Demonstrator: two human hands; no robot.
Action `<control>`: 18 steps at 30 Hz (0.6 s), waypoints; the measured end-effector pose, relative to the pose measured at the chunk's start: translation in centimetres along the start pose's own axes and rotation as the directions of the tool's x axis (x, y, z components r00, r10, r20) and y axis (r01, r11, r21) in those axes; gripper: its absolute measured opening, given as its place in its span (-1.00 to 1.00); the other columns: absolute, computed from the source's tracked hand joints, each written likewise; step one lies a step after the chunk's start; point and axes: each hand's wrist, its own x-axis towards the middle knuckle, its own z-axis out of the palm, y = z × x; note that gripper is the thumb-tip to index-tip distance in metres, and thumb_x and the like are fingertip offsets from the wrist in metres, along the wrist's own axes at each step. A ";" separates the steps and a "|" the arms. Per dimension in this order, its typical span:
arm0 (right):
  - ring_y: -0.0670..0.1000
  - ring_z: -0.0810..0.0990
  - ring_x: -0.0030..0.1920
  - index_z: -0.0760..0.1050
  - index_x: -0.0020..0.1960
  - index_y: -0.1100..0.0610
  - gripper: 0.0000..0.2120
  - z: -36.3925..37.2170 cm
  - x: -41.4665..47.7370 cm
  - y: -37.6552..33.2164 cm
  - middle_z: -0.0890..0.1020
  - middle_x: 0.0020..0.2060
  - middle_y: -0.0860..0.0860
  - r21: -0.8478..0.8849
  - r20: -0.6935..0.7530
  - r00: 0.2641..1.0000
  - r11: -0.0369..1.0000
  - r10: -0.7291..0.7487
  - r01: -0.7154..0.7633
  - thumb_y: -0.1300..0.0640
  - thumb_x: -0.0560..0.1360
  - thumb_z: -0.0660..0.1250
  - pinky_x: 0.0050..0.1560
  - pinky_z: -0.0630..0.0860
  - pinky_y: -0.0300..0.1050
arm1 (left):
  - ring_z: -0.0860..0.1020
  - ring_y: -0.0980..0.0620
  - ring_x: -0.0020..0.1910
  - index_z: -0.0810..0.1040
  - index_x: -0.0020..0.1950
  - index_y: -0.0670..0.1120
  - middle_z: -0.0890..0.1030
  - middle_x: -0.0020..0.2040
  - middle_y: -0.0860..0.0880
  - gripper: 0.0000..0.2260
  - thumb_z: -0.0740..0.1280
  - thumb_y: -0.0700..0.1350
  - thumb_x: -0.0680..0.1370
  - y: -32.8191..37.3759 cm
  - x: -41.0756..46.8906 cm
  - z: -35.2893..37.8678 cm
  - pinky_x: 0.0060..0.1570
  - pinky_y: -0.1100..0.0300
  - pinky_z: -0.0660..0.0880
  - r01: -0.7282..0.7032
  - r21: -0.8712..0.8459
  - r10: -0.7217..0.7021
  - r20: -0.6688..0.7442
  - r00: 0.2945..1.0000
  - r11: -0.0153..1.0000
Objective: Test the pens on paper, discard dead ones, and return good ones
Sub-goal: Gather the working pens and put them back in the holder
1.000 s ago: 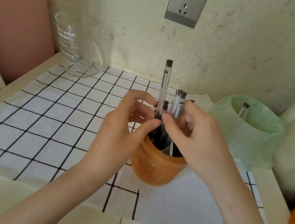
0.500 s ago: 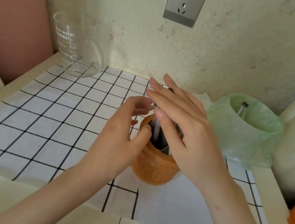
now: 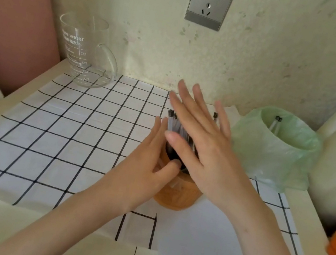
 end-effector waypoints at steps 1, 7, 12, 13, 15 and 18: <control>-0.15 -0.18 0.53 -0.05 0.55 0.00 -0.44 -0.1 -0.1 -0.1 -0.05 0.56 -0.10 0.121 0.045 0.998 0.992 0.034 -0.040 -0.05 0.63 0.06 0.52 -0.22 0.07 | 0.37 0.27 0.29 0.11 0.46 0.17 0.39 0.35 0.19 -0.43 0.21 0.16 0.49 0.2 0.0 -0.1 0.24 0.32 0.39 0.018 -0.066 -0.016 0.032 0.999 0.998; -0.35 -0.16 0.47 -0.03 0.54 -0.11 -0.26 -2.5 -1.8 2.0 -0.12 0.54 -0.24 0.468 -0.026 0.958 0.850 0.286 -0.241 -0.24 0.48 0.21 0.39 -0.08 -0.48 | 0.30 0.55 0.18 -0.28 0.45 0.26 0.28 0.31 0.42 0.14 0.52 0.09 0.19 -0.8 0.7 -2.3 0.14 0.51 0.35 0.135 -0.103 -0.109 0.222 0.969 0.986; -0.37 0.30 0.34 -0.18 0.41 -0.43 0.09 -2.1 -4.3 4.4 0.15 0.40 -0.45 0.507 0.461 0.817 0.653 0.346 -0.563 -0.53 0.07 0.38 0.42 0.28 -0.10 | 0.35 0.56 0.11 0.08 0.39 0.21 0.45 0.14 0.41 -0.14 0.55 -0.12 0.29 -1.3 0.4 -1.1 -0.05 0.61 0.34 0.082 0.026 -0.085 0.193 0.977 0.996; -0.34 0.35 0.33 -0.25 0.40 -0.44 0.17 -1.9 -4.6 4.7 0.17 0.42 -0.42 0.497 0.515 0.792 0.639 0.327 -0.587 -0.49 0.04 0.43 0.42 0.31 -0.07 | 0.34 0.51 0.15 -0.03 0.48 0.11 0.40 0.26 0.35 -0.04 0.55 -0.10 0.29 -1.4 0.3 -0.8 0.00 0.60 0.33 0.085 0.036 -0.090 0.179 0.980 0.996; -0.27 0.34 0.37 -0.27 0.42 -0.43 0.20 -1.7 -5.2 4.6 0.25 0.41 -0.39 0.502 0.539 0.793 0.648 0.283 -0.573 -0.39 0.08 0.51 0.45 0.25 -0.02 | 0.27 0.55 0.19 -0.39 0.45 0.14 0.21 0.43 0.25 0.17 0.55 -0.07 0.29 -1.3 0.1 -0.5 0.02 0.65 0.26 0.054 0.052 -0.061 0.143 0.988 0.997; -0.27 0.20 0.44 -0.30 0.42 -0.43 0.21 -1.7 -5.4 4.0 0.16 0.48 -0.30 0.548 0.501 0.830 0.652 0.245 -0.523 -0.20 0.16 0.58 0.46 0.18 -0.13 | 0.19 0.72 0.06 -0.57 0.30 0.24 -0.07 0.50 0.21 0.25 0.56 -0.05 0.28 -0.5 -0.2 -0.1 -0.11 0.74 0.20 -0.018 0.054 0.014 0.070 0.997 0.998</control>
